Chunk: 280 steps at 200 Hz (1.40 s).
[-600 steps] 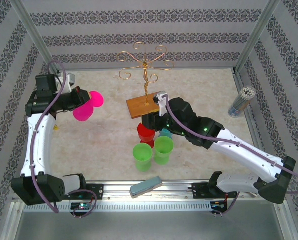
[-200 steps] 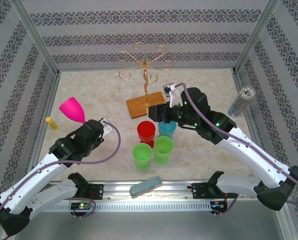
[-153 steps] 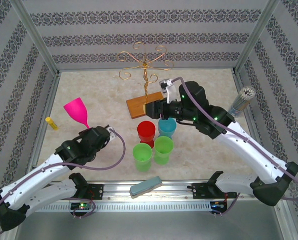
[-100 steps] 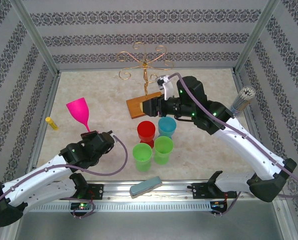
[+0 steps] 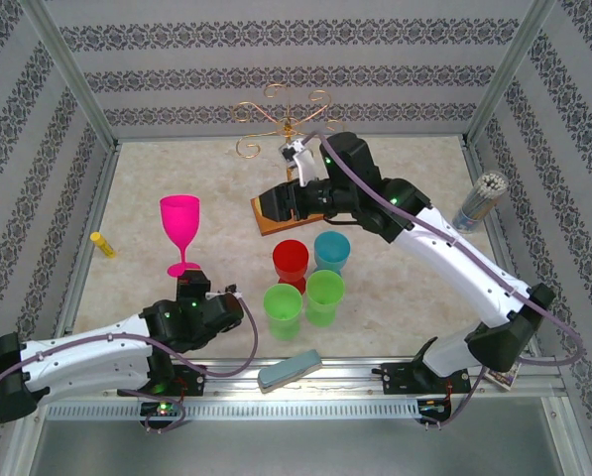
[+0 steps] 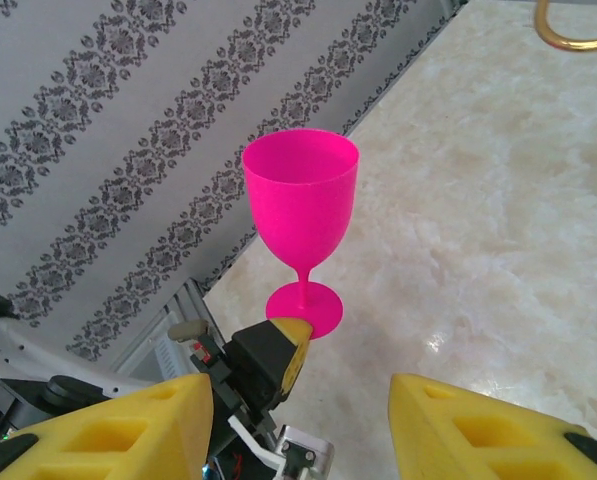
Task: Take the wine glass off the wine glass rack
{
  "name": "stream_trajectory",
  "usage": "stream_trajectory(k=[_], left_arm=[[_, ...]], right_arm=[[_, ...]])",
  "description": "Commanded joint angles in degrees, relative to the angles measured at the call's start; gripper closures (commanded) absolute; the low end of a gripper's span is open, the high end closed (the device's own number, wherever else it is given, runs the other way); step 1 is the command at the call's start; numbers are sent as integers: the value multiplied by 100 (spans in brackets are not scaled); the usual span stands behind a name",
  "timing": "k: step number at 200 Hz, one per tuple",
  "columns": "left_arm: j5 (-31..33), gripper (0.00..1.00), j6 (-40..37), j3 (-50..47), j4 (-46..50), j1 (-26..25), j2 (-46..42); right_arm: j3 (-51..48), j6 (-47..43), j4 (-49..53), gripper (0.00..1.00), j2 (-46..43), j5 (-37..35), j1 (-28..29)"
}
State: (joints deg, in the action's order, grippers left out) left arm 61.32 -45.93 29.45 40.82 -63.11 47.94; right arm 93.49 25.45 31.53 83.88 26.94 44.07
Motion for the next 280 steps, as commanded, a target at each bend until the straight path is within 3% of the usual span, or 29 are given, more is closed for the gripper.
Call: stream_trajectory(k=[1,71,182,280], left_arm=[[815,100,-548,-344,-414,-296,-86],[1840,100,-2606,-1376,-2645,-527,-676],[1828,100,-2610,-1477,-2676,-589,-1003],[1748,100,-2569,-1496,-2588,-588,-714]], right_arm=[[405,-240,107,50,275,346,131],[1422,-619,429,49,1291,667,539],[3389,-1681,1140,46,2912,-245,1212],[4123,-2038,1259,45,3578,-66,1244]])
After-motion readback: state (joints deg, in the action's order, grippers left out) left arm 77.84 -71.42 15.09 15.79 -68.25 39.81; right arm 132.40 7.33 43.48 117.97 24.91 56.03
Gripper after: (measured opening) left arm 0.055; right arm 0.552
